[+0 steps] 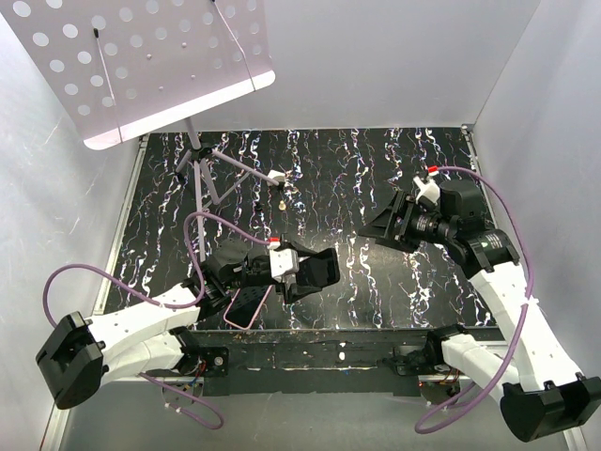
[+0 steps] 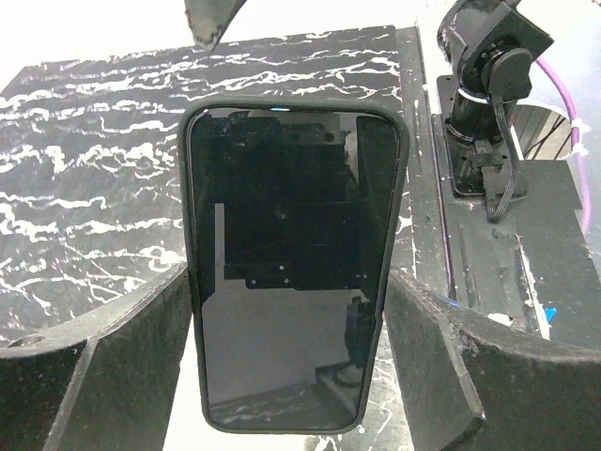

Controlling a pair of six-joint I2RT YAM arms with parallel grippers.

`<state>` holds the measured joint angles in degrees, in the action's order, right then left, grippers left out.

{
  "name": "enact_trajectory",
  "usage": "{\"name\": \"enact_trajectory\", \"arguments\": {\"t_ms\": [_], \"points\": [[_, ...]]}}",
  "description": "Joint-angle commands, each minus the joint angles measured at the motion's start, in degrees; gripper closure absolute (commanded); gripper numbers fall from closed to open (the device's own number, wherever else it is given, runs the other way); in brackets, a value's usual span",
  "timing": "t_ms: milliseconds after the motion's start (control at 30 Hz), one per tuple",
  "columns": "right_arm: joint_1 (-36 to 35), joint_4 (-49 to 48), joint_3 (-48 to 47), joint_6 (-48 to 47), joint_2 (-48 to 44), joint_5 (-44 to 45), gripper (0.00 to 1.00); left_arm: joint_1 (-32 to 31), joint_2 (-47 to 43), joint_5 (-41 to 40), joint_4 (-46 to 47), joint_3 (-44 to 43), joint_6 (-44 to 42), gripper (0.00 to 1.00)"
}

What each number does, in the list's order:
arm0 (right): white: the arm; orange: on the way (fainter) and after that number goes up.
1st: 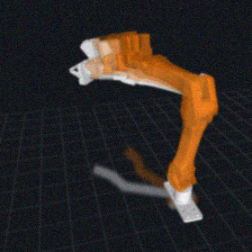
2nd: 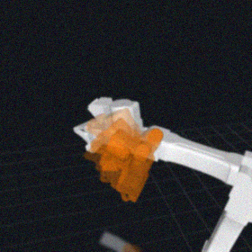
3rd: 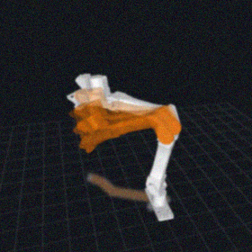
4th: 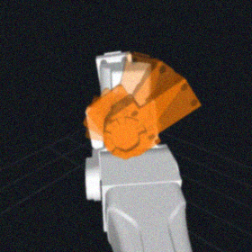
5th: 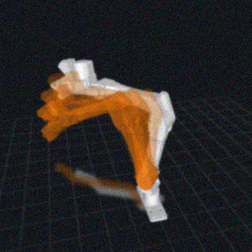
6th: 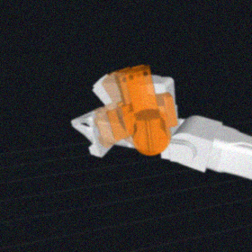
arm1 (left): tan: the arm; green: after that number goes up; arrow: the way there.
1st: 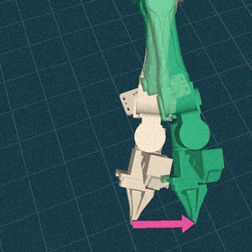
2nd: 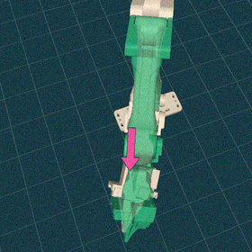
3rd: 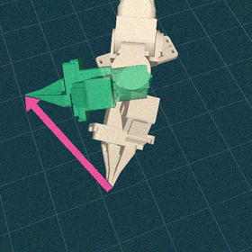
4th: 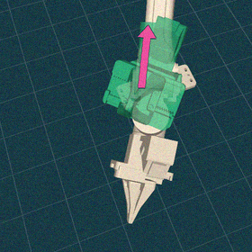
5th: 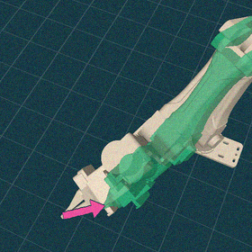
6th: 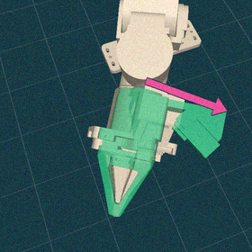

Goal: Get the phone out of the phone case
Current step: Adjust the phone.

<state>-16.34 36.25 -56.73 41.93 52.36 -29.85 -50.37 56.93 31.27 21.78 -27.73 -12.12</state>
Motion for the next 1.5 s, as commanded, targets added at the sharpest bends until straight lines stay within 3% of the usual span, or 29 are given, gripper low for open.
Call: {"name": "enact_trajectory", "arguments": {"t_ms": [0, 333, 600, 767, 867, 933, 967, 1000, 1067, 1200, 1333, 1467], "points": [[-4.0, 0.4, -3.6, 0.1, -0.1, -1.4, 0.25, 0.2, -0.7, 4.3, 6.3, -2.7, -4.6, 1.00], [-18.6, 0.1, -3.6, 0.4, 4.7, 6.2, 0.25, 0.2, 2.0, -2.1, -5.1, -8.6, -10.1, 1.00], [-22.9, -1.5, -2.0, 0.9, 9.4, 10.7, 0.31, 0.2, 2.5, -4.7, -8.5, -10.3, -10.8, 1.00], [-23.3, -4.7, -1.2, 1.5, 11.4, 10.2, 0.46, 0.1, 1.9, -5.2, -9.0, -10.7, -10.0, 1.00], [-23.4, -8.9, 0.4, 2.7, 12.7, 7.4, 0.65, 0.0, 2.4, -6.8, -9.4, -11.7, -7.4, 1.00], [-23.4, -11.8, 1.9, 3.8, 12.9, 6.7, 0.86, 0.1, 2.7, -8.2, -8.9, -12.4, -4.8, 0.98], [-23.3, -13.5, 2.8, 4.6, 12.7, 6.8, 0.96, 0.1, 2.9, -9.2, -8.2, -12.5, -2.8, 0.90], [-23.3, -15.1, 3.9, 5.3, 12.2, 7.1, 0.99, 0.1, 3.0, -10.0, -7.5, -12.9, -0.7, 0.78], [-23.0, -17.6, 5.7, 6.7, 10.8, 8.7, 0.99, 0.1, 3.1, -11.9, -6.5, -13.4, 3.0, 0.49], [-18.6, -21.5, 10.4, 9.7, 5.1, 9.9, 0.99, 0.1, 2.0, -20.1, -5.5, -14.8, 14.3, 0.03], [-9.7, -25.0, 15.8, 12.7, -1.5, 7.4, 0.99, 0.1, 0.6, -34.8, -14.0, -18.9, 31.8, 0.02], [-0.6, -25.6, 18.6, 12.9, -7.2, 3.4, 0.99, 0.7, 2.7, -42.2, -28.5, -25.3, 46.7, 0.02]]}}
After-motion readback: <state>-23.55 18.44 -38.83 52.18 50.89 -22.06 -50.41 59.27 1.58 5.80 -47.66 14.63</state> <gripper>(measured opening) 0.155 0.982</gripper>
